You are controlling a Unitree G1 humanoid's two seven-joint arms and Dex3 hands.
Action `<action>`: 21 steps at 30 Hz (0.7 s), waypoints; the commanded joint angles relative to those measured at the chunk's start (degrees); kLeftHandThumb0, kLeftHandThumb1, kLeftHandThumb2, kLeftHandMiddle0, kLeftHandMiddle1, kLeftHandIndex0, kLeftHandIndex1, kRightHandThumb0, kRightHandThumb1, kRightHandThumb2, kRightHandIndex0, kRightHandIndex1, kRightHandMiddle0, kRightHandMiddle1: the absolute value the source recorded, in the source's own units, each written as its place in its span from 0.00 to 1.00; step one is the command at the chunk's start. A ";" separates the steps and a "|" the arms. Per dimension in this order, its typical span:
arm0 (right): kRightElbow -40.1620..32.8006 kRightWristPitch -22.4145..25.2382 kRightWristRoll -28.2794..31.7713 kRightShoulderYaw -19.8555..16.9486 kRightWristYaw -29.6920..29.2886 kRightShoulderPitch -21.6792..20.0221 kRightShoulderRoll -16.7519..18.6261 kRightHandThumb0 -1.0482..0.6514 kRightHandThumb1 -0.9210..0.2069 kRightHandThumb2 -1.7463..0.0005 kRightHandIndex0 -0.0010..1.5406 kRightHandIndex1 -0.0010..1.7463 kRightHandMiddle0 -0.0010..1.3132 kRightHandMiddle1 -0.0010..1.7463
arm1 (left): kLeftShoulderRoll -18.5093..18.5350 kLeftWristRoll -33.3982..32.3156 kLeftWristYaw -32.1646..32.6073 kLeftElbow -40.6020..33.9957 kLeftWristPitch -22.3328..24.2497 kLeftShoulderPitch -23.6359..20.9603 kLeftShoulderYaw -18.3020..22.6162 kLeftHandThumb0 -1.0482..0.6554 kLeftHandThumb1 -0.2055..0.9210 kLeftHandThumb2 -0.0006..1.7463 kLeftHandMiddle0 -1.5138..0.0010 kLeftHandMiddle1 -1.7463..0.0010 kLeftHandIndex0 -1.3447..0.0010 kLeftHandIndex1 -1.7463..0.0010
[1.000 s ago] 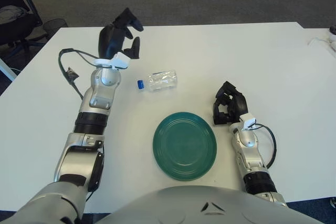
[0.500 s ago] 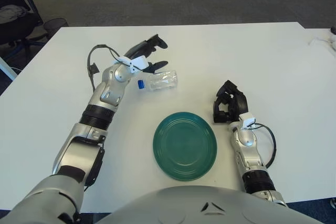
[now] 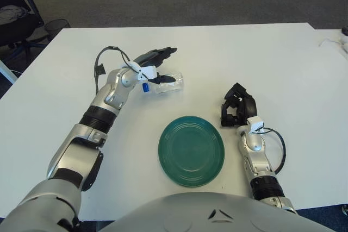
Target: Put the bottle into the plate.
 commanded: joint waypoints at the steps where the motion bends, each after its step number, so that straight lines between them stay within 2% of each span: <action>1: 3.44 1.93 -0.08 0.70 -0.02 1.62 1.06 0.62 0.90 0.01 0.62 0.93 0.53 1.00 | 0.62 2.18 0.37 0.03 0.81 -1.35 -1.28 0.00 1.00 0.12 1.00 1.00 1.00 1.00; 10: 3.45 2.41 -0.56 0.96 -0.07 1.64 0.81 0.62 0.90 0.00 0.62 0.93 0.53 1.00 | 0.12 5.49 -1.44 -1.49 6.70 -1.72 -2.75 0.00 1.00 0.15 1.00 1.00 1.00 1.00; 16: 3.93 2.79 0.30 0.73 0.60 1.40 0.81 0.62 0.91 0.00 0.63 0.92 0.54 1.00 | 0.41 6.75 -0.97 -1.02 7.97 -1.90 -3.31 0.00 1.00 0.14 1.00 1.00 1.00 1.00; 21: 3.61 3.04 0.59 0.61 0.75 1.64 1.01 0.62 0.91 0.00 0.63 0.91 0.54 1.00 | 0.82 11.18 -0.22 0.14 10.23 -2.72 -5.46 0.00 1.00 0.12 1.00 1.00 1.00 1.00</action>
